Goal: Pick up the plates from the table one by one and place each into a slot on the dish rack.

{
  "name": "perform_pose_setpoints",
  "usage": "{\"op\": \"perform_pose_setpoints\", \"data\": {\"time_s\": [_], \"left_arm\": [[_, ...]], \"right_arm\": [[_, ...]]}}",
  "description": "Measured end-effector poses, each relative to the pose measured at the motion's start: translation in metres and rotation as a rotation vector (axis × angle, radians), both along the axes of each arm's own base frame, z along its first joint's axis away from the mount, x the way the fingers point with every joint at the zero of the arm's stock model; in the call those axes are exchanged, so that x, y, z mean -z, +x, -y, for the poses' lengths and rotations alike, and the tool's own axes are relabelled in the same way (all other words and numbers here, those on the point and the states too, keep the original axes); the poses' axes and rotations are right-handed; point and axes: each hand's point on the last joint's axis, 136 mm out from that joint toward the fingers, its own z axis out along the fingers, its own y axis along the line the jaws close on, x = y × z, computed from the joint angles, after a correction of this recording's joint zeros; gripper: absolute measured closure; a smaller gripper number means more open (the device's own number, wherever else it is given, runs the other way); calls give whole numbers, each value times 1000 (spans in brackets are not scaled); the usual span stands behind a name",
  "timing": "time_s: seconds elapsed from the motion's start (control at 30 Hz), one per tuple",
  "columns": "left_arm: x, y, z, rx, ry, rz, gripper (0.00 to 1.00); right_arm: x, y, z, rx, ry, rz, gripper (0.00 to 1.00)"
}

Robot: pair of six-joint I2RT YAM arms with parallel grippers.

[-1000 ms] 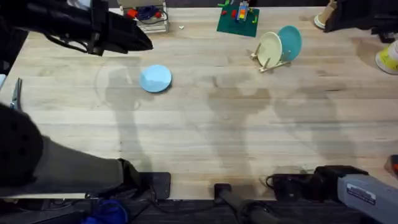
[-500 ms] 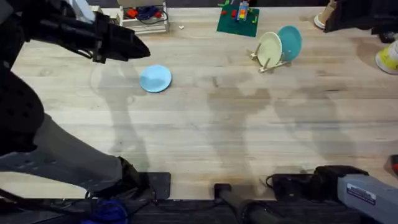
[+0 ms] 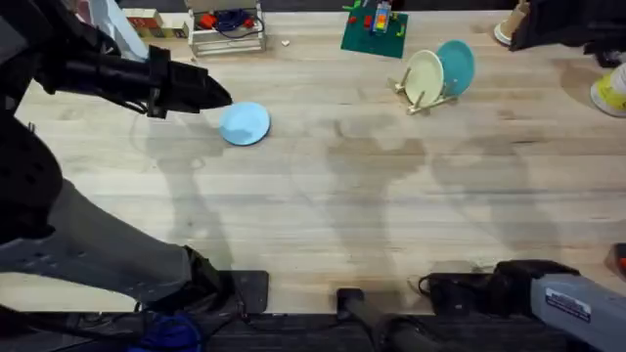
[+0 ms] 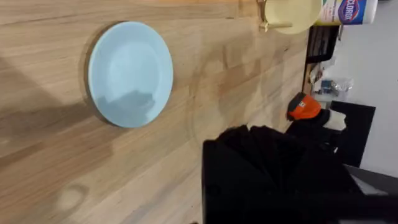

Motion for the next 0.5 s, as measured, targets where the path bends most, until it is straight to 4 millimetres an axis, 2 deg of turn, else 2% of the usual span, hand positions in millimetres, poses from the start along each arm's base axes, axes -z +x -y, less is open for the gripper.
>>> {"op": "perform_pose_setpoints", "data": {"time_s": [0.17, 0.5], "left_arm": [[7, 2, 0, 2, -14, -15, 959], [44, 15, -5, 0, -49, -56, 960]], "right_arm": [[0, 0, 0, 0, 0, 0, 9], [0, 0, 0, 0, 0, 0, 9]]}}
